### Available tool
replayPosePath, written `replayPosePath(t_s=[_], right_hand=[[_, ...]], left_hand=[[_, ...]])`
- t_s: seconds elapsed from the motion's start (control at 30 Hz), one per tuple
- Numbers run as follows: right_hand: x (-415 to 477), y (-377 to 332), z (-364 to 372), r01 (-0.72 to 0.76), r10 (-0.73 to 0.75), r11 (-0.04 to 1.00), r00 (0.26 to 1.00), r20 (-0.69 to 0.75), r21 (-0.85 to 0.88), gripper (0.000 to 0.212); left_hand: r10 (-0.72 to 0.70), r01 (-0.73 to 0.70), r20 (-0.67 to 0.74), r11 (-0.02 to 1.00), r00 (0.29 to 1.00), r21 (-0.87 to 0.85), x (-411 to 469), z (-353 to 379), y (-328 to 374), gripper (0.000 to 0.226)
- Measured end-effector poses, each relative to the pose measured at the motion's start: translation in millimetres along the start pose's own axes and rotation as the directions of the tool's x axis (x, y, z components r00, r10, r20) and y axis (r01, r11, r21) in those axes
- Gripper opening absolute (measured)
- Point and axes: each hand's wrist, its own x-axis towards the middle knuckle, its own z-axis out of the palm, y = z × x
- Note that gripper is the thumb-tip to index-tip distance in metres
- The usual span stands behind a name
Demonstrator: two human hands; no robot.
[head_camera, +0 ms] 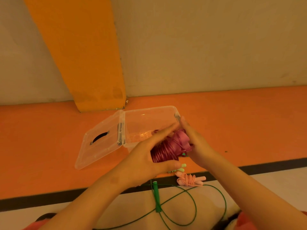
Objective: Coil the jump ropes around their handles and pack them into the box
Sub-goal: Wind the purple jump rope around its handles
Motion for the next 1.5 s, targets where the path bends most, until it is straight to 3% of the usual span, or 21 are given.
replayPosePath(t_s=[0.1, 0.2, 0.27, 0.43, 0.5, 0.63, 0.7, 0.8, 0.93, 1.07, 1.17, 1.27, 1.4, 1.5], right_hand=[[0, 4, 1, -0.061, 0.061, 0.998, 0.998, -0.022, -0.018, 0.044], [8, -5, 14, -0.061, 0.058, 0.987, 0.998, 0.024, 0.15, 0.05], [15, -4, 19, -0.039, 0.032, 0.985, 0.998, 0.045, 0.169, 0.052], [16, 1, 16, 0.071, -0.078, 0.989, 0.996, 0.05, 0.129, 0.042], [12, 1, 16, 0.105, -0.117, 0.986, 0.989, 0.089, 0.131, 0.048], [11, 2, 18, 0.07, -0.125, 0.952, 0.978, 0.169, 0.299, 0.082], [12, 3, 17, 0.035, -0.125, 0.916, 0.972, 0.2, 0.4, 0.086], [14, 1, 15, 0.021, -0.153, 0.878, 0.959, 0.238, 0.479, 0.081], [15, 2, 19, 0.008, -0.103, 0.892, 0.977, 0.186, 0.452, 0.077], [14, 1, 21, 0.055, -0.096, 0.92, 0.991, 0.088, 0.387, 0.045], [13, -1, 20, 0.097, -0.104, 0.933, 0.995, 0.001, 0.346, 0.053], [13, 0, 22, 0.15, -0.133, 0.942, 0.988, -0.078, 0.299, 0.038], [13, 0, 16, 0.181, -0.156, 0.938, 0.982, -0.108, 0.296, 0.031], [14, -1, 11, 0.17, -0.159, 0.918, 0.985, -0.06, 0.359, 0.033]], left_hand=[[0.014, -0.014, -0.006, 0.999, 1.0, 0.052, 1, -5, -3, 0.068], [0.003, 0.002, -0.083, 0.998, 0.997, 0.056, 0, -8, -3, 0.051], [-0.007, 0.018, -0.144, 0.997, 0.99, 0.075, 2, -11, -5, 0.044], [-0.065, 0.079, -0.252, 0.996, 0.966, 0.047, 4, -20, -5, 0.045], [-0.09, 0.093, -0.253, 0.996, 0.963, -0.002, 5, -21, -2, 0.045], [-0.114, 0.095, -0.165, 0.989, 0.98, -0.117, 6, -18, 1, 0.061], [-0.103, 0.078, -0.153, 0.983, 0.983, -0.165, 6, -17, 0, 0.066], [-0.13, 0.085, -0.163, 0.963, 0.978, -0.254, 7, -17, 3, 0.079], [-0.171, 0.126, -0.194, 0.967, 0.966, -0.223, 9, -16, 3, 0.106], [-0.222, 0.175, -0.225, 0.961, 0.949, -0.214, 11, -16, -4, 0.126], [-0.252, 0.196, -0.253, 0.954, 0.934, -0.228, 14, -16, -9, 0.129], [-0.291, 0.236, -0.222, 0.941, 0.931, -0.244, 17, -17, -11, 0.114], [-0.287, 0.247, -0.18, 0.945, 0.941, -0.212, 16, -16, -9, 0.061], [-0.276, 0.247, -0.17, 0.953, 0.946, -0.173, 14, -17, -9, 0.055]])
